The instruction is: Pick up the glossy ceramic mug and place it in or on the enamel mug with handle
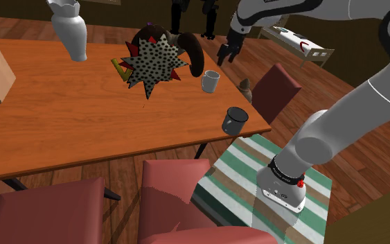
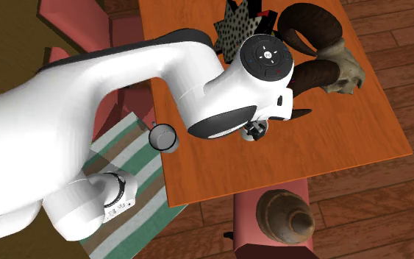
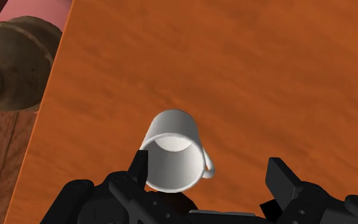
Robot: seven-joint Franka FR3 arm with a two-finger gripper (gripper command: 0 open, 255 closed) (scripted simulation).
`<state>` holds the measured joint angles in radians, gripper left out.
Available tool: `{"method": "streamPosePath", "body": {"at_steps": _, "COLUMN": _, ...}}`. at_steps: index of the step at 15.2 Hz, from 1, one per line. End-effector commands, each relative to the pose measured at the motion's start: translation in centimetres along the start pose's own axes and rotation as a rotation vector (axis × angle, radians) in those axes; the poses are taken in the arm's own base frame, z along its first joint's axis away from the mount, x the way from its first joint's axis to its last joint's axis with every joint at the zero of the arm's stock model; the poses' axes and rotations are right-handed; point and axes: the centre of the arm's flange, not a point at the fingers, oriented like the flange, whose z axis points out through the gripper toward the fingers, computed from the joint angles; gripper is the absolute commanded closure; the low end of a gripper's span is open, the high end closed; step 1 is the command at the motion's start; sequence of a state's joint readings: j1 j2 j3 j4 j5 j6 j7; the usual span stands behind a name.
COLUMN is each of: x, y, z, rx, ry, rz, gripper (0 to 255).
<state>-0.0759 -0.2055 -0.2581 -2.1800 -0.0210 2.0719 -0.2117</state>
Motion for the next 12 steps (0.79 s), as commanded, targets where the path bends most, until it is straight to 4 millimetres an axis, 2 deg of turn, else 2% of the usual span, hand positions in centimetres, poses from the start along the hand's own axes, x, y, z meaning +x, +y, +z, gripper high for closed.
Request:
{"method": "streamPosePath", "body": {"at_steps": 1, "x": 1.4, "y": 1.3, "z": 1.8, "rx": 0.005, "ry": -0.009, "rz": 0.007, "gripper": 0}}
{"method": "streamPosePath", "body": {"at_steps": 9, "x": 6.7, "y": 7.2, "z": 9.5, "rx": 0.026, "ry": -0.048, "rz": 0.034, "gripper": 0}}
{"method": "streamPosePath", "body": {"at_steps": 12, "x": 6.8, "y": 7.5, "z": 10.9, "rx": 0.026, "ry": -0.049, "rz": 0.036, "gripper": 0}}
